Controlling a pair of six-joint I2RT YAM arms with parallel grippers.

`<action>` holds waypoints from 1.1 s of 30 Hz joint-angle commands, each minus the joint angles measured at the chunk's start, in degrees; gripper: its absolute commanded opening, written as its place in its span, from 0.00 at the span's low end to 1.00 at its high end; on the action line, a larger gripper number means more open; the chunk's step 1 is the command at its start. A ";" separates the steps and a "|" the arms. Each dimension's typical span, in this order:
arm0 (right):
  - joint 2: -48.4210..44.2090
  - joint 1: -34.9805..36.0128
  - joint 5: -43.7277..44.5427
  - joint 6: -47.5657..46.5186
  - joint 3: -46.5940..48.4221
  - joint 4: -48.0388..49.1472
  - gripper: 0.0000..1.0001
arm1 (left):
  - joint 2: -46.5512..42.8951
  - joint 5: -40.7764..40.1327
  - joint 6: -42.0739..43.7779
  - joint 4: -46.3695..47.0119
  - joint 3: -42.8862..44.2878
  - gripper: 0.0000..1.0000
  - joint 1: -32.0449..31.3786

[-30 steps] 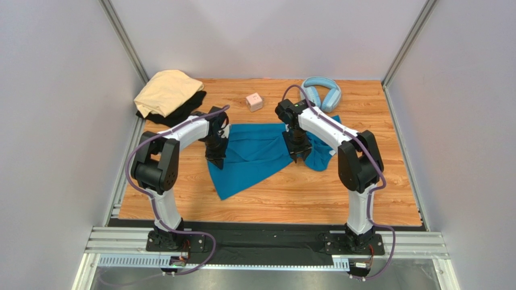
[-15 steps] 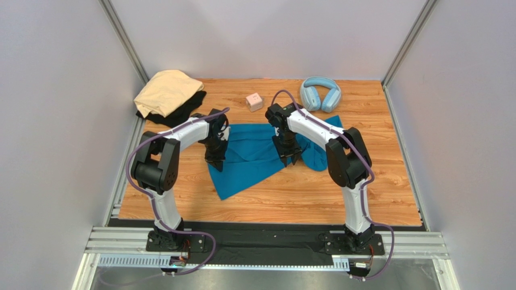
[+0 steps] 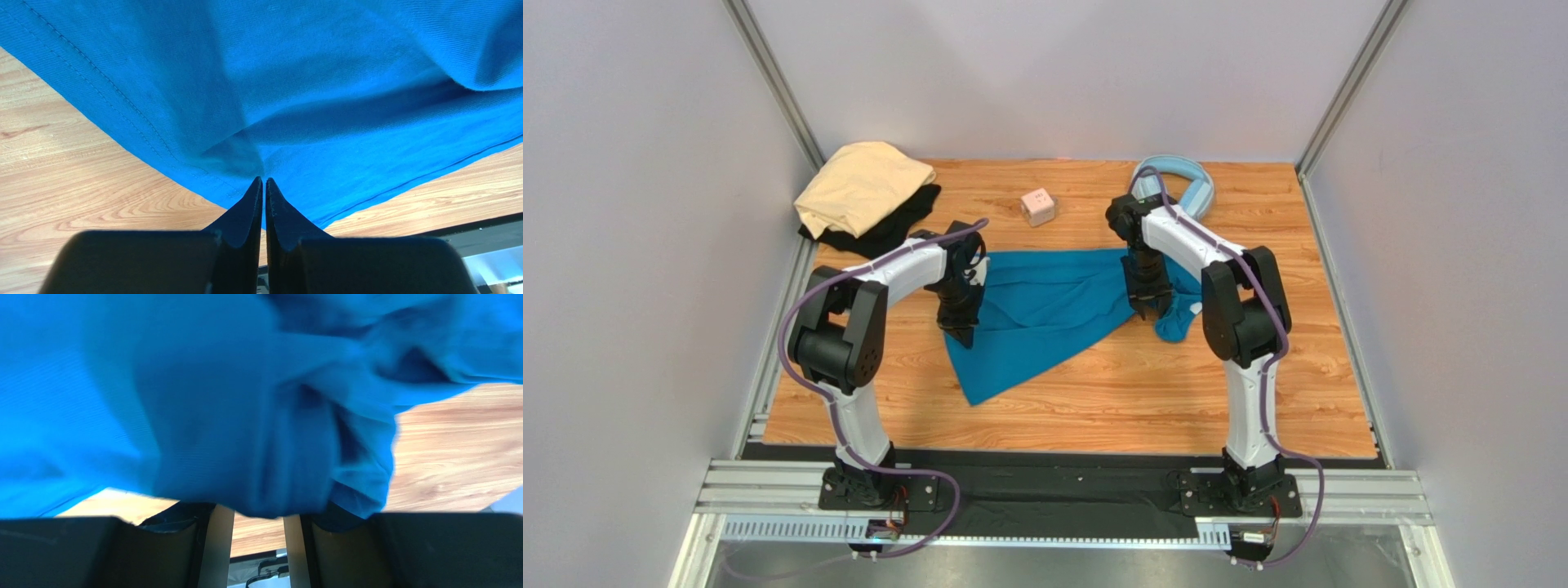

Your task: Fold and stack the t-shirts

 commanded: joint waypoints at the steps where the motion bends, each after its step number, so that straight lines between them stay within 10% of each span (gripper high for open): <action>1: -0.97 -0.58 5.20 1.27 3.69 -1.61 0.37 | -0.88 0.21 0.99 -0.43 1.27 0.09 -0.21; 30: -0.18 -3.49 10.92 -3.74 5.71 -2.76 0.34 | 0.44 1.27 0.20 0.09 1.35 0.09 -0.21; 33: -0.70 -3.49 9.68 -4.00 5.19 -2.76 0.10 | 0.79 1.44 0.11 0.09 1.44 0.09 -0.21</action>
